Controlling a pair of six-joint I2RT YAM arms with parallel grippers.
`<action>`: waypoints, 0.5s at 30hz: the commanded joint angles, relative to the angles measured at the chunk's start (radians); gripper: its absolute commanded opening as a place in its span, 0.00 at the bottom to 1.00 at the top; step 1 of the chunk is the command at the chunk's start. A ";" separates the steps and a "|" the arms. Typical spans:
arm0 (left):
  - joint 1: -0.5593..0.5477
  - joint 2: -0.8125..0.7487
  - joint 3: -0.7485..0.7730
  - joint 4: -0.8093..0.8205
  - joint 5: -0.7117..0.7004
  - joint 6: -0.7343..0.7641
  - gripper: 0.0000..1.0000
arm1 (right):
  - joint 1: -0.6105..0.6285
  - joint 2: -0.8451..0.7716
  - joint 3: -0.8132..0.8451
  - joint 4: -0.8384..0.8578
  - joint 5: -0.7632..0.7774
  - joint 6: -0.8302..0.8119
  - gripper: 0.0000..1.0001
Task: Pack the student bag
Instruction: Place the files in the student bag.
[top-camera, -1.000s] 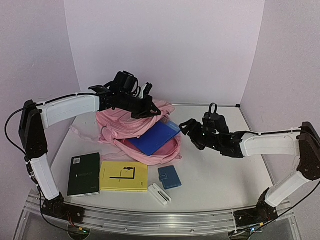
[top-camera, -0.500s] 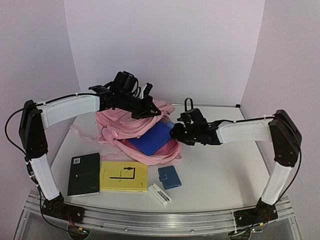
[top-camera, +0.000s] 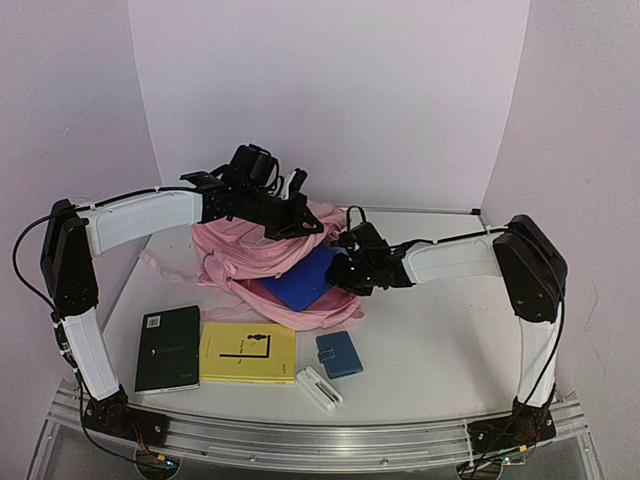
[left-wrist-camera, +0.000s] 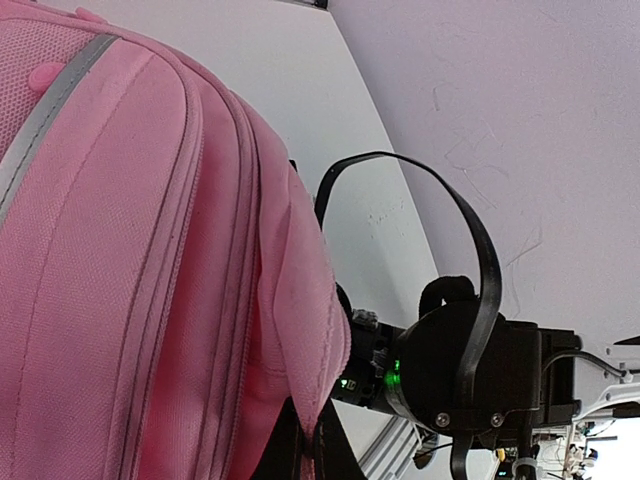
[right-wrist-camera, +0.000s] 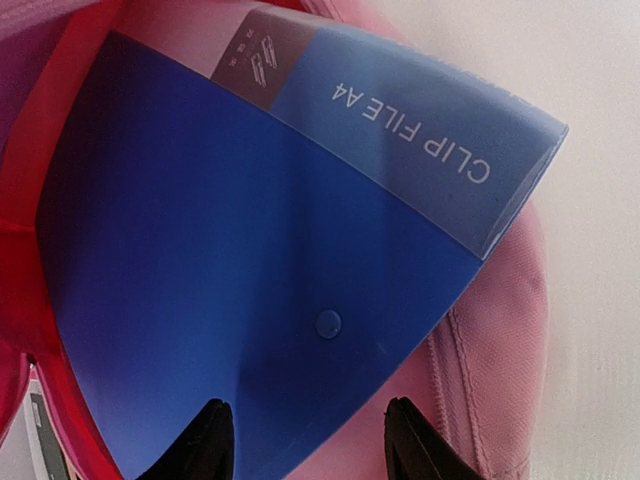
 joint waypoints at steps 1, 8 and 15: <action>-0.001 0.002 0.082 0.053 0.010 0.010 0.00 | -0.003 0.041 0.068 -0.013 -0.009 0.016 0.47; -0.001 0.023 0.099 0.053 0.033 0.012 0.00 | -0.003 0.069 0.117 0.062 -0.110 -0.028 0.22; -0.005 0.042 0.115 0.052 0.059 0.015 0.00 | -0.003 0.122 0.182 0.162 -0.186 -0.046 0.18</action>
